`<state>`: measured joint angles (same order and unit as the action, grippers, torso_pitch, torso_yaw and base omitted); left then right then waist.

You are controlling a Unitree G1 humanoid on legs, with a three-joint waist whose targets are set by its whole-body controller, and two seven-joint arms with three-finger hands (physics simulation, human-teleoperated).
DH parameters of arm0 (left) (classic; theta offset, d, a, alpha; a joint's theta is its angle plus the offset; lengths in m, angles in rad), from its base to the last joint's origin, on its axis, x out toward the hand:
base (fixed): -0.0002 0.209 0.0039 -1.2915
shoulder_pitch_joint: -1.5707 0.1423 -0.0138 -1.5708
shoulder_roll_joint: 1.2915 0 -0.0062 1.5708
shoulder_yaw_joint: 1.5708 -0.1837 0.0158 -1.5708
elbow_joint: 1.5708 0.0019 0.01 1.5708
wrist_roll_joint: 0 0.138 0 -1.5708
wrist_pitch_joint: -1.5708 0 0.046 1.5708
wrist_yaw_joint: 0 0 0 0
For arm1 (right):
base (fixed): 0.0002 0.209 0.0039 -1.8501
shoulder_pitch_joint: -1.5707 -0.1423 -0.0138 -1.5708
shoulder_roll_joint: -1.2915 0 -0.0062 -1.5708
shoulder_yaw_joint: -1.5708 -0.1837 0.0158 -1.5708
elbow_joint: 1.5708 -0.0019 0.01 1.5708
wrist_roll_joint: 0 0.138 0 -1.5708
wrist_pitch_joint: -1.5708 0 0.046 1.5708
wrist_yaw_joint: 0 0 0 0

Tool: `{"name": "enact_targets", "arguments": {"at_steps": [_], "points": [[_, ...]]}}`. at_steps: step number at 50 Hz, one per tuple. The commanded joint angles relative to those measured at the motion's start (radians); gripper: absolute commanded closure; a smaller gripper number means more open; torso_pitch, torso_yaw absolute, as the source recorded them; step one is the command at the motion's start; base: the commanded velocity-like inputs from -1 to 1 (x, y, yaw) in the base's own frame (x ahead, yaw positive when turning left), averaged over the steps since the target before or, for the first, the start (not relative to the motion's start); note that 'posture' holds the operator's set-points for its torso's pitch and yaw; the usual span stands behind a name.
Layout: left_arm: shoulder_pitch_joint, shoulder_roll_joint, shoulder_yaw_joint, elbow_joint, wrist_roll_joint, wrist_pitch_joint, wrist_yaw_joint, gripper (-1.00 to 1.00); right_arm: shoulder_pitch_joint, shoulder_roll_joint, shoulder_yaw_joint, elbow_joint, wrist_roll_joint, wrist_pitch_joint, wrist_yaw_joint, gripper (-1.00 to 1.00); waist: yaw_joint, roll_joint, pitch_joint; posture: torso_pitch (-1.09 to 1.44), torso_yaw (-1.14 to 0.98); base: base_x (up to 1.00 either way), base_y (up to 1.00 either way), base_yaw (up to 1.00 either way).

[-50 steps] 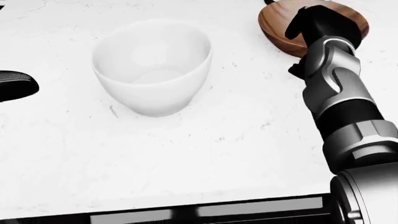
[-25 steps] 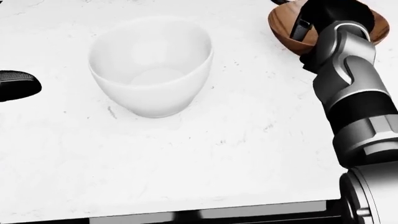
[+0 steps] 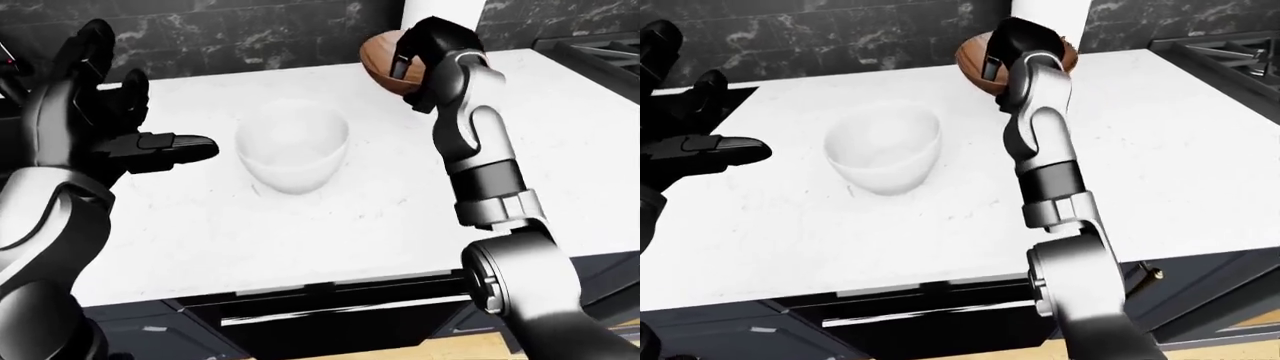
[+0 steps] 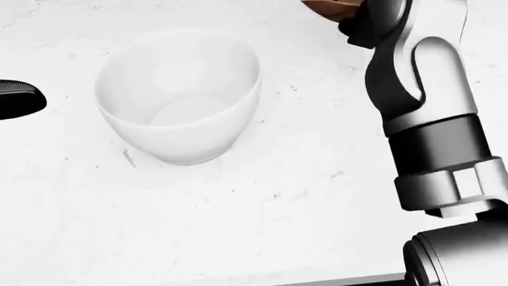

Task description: Stack the bowls from largest to smallest.

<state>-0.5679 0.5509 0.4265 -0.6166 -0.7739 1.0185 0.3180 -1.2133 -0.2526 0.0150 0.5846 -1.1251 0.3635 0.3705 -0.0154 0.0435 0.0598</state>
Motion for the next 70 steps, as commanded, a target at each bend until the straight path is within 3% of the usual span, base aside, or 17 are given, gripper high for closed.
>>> {"name": "enact_targets", "arguments": {"at_steps": [1, 7, 18, 27, 44, 53, 70], "points": [[-0.025, 0.019, 0.017, -0.02, -0.007, -0.028, 0.006, -1.0, -0.05, 0.018, 0.001, -0.081, -0.014, -0.016, 0.037, 1.0, 0.001, 0.001, -0.031, 0.0, 0.0, 0.0, 0.0, 0.0], [-0.019, 0.034, 0.029, -0.017, -0.027, -0.033, 0.013, -1.0, -0.068, 0.097, 0.022, -0.179, -0.047, -0.015, 0.119, 1.0, -0.005, 0.008, -0.026, 0.0, 0.0, 0.0, 0.0, 0.0], [0.013, 0.039, 0.043, 0.01, -0.019, -0.07, -0.009, -1.0, -0.038, 0.205, 0.056, -0.233, -0.074, -0.057, 0.149, 1.0, -0.009, 0.02, -0.025, 0.0, 0.0, 0.0, 0.0, 0.0], [0.009, 0.045, 0.04, 0.012, -0.029, -0.072, 0.003, -1.0, 0.001, 0.245, 0.066, -0.335, -0.117, -0.072, 0.238, 1.0, -0.011, 0.025, -0.024, 0.0, 0.0, 0.0, 0.0, 0.0], [0.02, 0.05, 0.04, 0.016, -0.037, -0.084, 0.008, -1.0, 0.04, 0.346, 0.095, -0.401, -0.102, -0.113, 0.251, 0.98, -0.015, 0.035, -0.026, 0.0, 0.0, 0.0, 0.0, 0.0], [0.026, 0.048, 0.047, 0.014, -0.03, -0.083, -0.002, -1.0, 0.069, 0.37, 0.111, -0.399, -0.104, -0.138, 0.26, 0.98, -0.016, 0.036, -0.028, 0.0, 0.0, 0.0, 0.0, 0.0], [0.007, 0.065, 0.051, 0.01, -0.06, -0.07, 0.02, -1.0, 0.117, 0.402, 0.128, -0.49, -0.173, -0.17, 0.389, 1.0, -0.021, 0.039, -0.028, 0.0, 0.0, 0.0, 0.0, 0.0]]}}
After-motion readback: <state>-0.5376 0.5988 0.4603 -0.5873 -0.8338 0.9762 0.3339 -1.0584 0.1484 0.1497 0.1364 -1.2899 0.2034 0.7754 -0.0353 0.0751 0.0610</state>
